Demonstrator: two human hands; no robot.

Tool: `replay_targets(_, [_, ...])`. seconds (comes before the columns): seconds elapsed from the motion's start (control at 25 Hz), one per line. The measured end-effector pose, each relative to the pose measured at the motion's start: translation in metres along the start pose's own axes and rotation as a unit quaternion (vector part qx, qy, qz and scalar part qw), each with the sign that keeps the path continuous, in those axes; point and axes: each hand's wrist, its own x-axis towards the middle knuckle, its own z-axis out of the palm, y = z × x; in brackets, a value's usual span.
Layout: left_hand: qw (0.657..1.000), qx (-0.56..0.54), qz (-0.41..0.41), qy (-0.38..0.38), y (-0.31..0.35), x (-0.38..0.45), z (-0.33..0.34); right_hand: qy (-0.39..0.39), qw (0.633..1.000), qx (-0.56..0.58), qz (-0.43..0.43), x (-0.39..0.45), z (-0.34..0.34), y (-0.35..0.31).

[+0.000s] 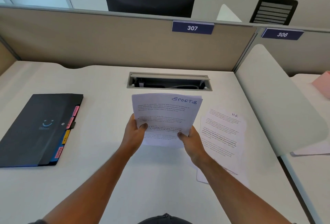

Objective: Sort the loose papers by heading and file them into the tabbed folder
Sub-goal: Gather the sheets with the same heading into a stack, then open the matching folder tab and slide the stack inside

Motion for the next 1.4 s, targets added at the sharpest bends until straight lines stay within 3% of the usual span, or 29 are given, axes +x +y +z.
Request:
replay_targets(0.24, [0.997,-0.037,-0.055,0.036,-0.004,-0.001,-0.014,-0.016,1.0,-0.021,0.001,0.004,0.01,-0.003])
replay_targets(0.6, [0.959,-0.12,-0.246,0.077,-0.024,-0.005,-0.056,-0.221,0.967,-0.088,0.095,-0.006,0.023,0.021])
replay_targets(0.8, [0.941,-0.125,-0.297,0.102,-0.048,-0.008,-0.084,-0.286,0.938,-0.135,0.146,-0.017,0.047,0.026])
replay_targets(1.08, [0.951,-0.046,-0.275,0.132,-0.07,-0.009,-0.122,-0.26,0.944,-0.129,0.158,-0.025,0.077,0.031])
replay_targets(1.28, [0.943,0.105,-0.239,0.206,-0.092,-0.004,-0.167,-0.228,0.951,-0.089,0.188,-0.025,0.089,0.032])
replay_targets(1.4, [0.925,0.217,-0.175,0.259,-0.1,-0.006,-0.197,-0.217,0.954,-0.077,0.193,-0.025,0.095,0.033])
